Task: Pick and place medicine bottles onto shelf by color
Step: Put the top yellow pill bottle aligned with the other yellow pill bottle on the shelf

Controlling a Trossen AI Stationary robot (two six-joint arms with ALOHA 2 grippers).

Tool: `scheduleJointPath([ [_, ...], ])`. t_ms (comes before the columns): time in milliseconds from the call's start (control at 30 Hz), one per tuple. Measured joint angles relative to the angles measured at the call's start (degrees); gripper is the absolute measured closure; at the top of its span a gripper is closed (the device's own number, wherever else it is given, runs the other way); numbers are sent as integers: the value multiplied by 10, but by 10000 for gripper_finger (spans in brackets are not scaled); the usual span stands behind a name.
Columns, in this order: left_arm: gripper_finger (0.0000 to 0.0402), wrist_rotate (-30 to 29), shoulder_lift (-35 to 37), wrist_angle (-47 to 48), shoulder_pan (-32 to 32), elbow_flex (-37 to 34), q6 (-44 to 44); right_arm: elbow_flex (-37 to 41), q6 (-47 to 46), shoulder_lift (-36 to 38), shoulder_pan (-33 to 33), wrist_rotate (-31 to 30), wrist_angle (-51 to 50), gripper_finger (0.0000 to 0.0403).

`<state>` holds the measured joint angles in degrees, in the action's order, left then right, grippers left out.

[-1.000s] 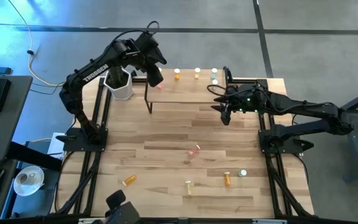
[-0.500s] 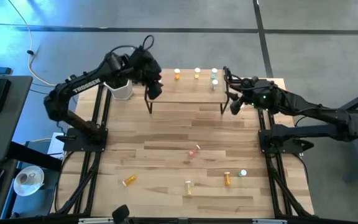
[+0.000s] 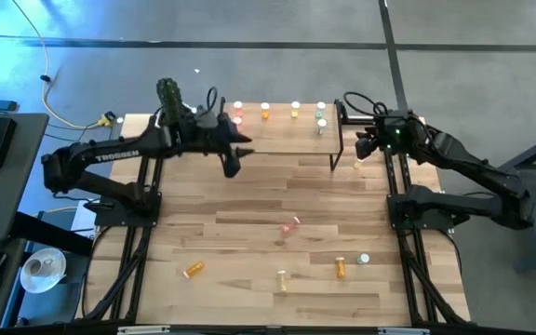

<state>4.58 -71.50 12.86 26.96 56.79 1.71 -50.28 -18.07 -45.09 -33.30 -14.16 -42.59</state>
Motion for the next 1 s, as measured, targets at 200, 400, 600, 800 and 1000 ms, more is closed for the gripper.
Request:
scheduleJointPath([
  [200, 243, 0, 12, -148, -49, -94, -28, 0, -15, -6, -45, 34, -55, 245],
  [400, 243, -1, 11, -205, -88, -133, -31, 0, -21, -18, -85, 71, -65, 245],
  [600, 243, -2, 12, -210, -115, -133, -26, 0, -68, -65, -140, 109, -92, 245],
  [800, 243, -3, 12, -217, -129, -133, -7, 0, -131, -111, -174, 115, -122, 245],
  [1000, 243, -3, 12, -201, -129, -133, -5, 0, -193, -152, -181, 147, -125, 245],
])
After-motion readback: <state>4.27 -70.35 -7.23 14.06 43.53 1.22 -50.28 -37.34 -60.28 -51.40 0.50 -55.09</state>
